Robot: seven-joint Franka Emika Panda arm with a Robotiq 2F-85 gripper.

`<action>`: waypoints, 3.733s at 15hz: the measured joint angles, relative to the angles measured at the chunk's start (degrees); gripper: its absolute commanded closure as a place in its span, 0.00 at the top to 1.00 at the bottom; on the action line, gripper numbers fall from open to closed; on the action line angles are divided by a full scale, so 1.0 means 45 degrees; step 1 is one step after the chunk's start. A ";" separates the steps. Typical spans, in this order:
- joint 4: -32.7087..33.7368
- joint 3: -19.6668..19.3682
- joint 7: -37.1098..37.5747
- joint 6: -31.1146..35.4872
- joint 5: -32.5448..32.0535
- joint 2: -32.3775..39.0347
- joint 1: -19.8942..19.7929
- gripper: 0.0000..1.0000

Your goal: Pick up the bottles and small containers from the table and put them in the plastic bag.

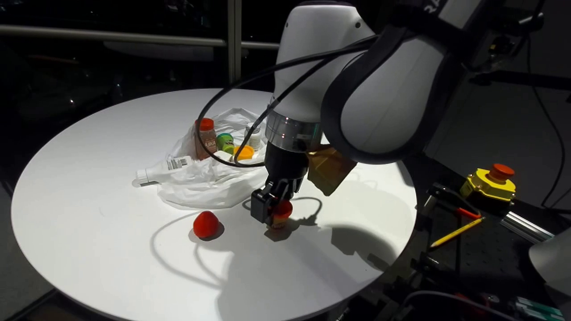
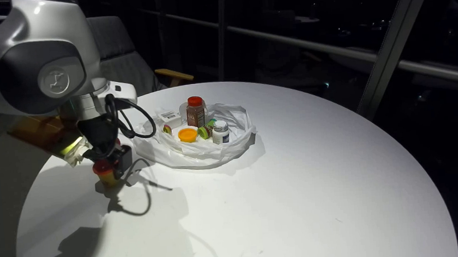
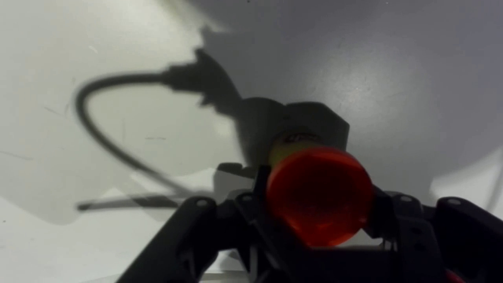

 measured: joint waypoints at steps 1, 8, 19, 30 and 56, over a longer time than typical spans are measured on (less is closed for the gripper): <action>0.0004 -0.0277 0.0124 -0.0055 -0.0044 -0.0004 0.0285 0.23; 0.0604 -0.2284 0.2577 0.0022 -0.0419 -0.0772 0.2664 0.22; 0.2836 -0.4004 0.3444 0.2457 -0.0436 0.0262 0.2305 0.22; 0.3390 -0.4585 0.2792 0.4262 0.1287 0.1197 0.2458 1.00; 0.1496 -0.6407 0.5811 -0.3741 -0.0852 -0.0180 0.6873 1.00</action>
